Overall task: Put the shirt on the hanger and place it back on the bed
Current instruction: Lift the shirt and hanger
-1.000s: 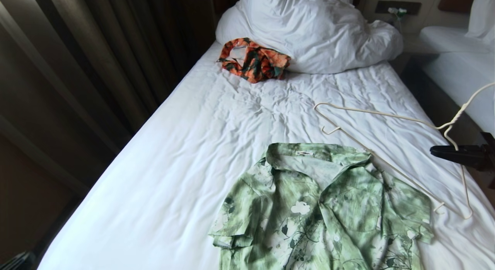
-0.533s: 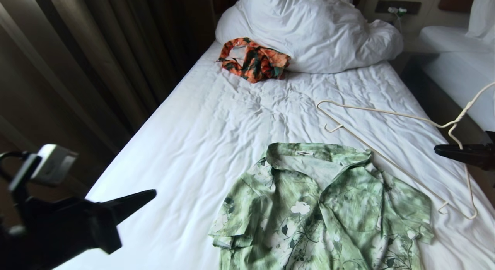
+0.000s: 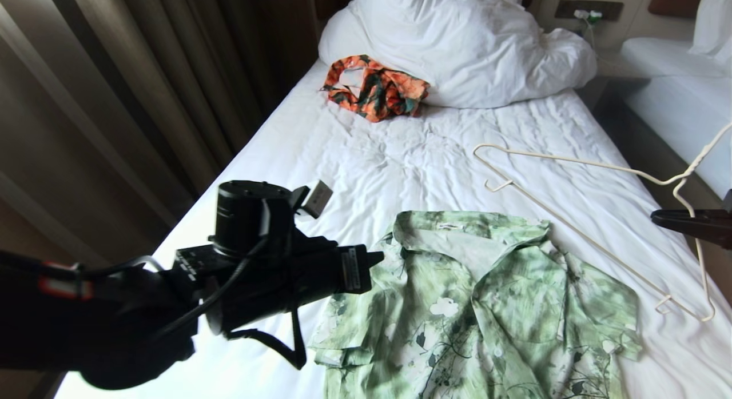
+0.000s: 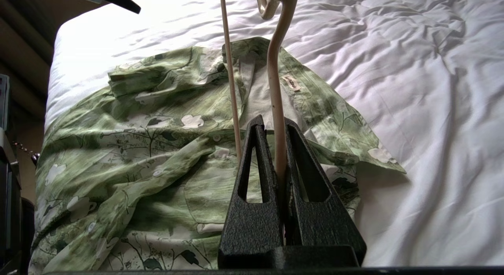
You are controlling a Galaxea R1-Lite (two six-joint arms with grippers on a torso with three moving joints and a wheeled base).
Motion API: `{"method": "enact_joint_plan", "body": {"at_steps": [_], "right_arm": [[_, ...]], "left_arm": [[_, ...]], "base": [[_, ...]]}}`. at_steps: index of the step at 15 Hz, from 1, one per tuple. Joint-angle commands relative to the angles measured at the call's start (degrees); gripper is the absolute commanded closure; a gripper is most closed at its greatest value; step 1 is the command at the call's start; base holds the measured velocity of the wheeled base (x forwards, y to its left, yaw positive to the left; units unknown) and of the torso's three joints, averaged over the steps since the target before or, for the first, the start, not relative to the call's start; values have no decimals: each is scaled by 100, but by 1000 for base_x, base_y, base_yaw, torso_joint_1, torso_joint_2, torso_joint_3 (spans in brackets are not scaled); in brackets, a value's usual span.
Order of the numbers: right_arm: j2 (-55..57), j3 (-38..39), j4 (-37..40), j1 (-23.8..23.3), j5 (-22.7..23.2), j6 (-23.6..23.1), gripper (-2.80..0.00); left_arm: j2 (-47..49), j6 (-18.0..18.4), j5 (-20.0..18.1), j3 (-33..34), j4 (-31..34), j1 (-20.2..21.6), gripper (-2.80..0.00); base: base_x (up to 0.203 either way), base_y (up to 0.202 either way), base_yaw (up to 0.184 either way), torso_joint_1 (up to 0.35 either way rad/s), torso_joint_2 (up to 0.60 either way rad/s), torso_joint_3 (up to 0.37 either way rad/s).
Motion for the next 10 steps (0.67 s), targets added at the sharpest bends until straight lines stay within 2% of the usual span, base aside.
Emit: {"method": "enact_joint_plan", "body": {"at_steps": [1,4,8,9,10], "right_arm": [[-80,14,0,-18,44,-23,0],[-62,119,-10,-18,44,-31,0],[92,27,-41,-45,40,-31,0],[113,31,-42,-45,38,-31,0],[141,31,-42,-62,42,-31,0]], "left_arm": [[964,-19,8,-469,-19,-41,0],[1770,-19,80,-1143,-57,-12,0],[2293,-26,175,-1718,-36,55,0],[2366,-37,242,-1802,-34,93,-280],[2430,-114,297,-1896,-31,142,-280]], "base": [[0,0,0,0,0,0],[0,0,0,0,0,0],[0,0,0,0,0,0],[0,0,0,0,0,0],[0,0,0,0,0,0]]}}
